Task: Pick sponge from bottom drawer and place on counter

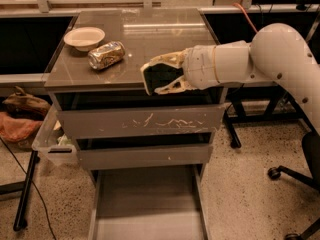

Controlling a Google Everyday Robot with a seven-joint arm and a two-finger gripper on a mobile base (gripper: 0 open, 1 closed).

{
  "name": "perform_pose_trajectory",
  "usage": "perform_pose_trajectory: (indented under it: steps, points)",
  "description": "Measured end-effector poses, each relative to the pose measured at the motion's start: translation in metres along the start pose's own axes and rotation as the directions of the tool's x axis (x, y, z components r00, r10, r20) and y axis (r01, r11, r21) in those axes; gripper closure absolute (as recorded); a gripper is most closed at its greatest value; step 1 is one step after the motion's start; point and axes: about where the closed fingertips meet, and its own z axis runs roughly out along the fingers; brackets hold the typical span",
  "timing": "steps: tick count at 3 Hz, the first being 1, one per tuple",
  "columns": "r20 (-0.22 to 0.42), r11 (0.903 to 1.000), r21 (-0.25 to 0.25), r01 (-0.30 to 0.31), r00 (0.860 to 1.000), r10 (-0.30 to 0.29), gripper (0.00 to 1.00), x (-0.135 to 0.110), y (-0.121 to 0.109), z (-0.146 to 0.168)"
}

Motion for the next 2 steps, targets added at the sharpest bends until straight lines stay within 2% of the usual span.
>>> perform_pose_trajectory:
  steps: [1, 2]
  points:
    - [-0.008, 0.9991, -0.002, 0.042, 0.999, -0.042, 1.00, 0.014, -0.024, 0.005]
    - [-0.046, 0.9978, 0.001, 0.066, 0.997, -0.066, 1.00, 0.055, -0.051, 0.008]
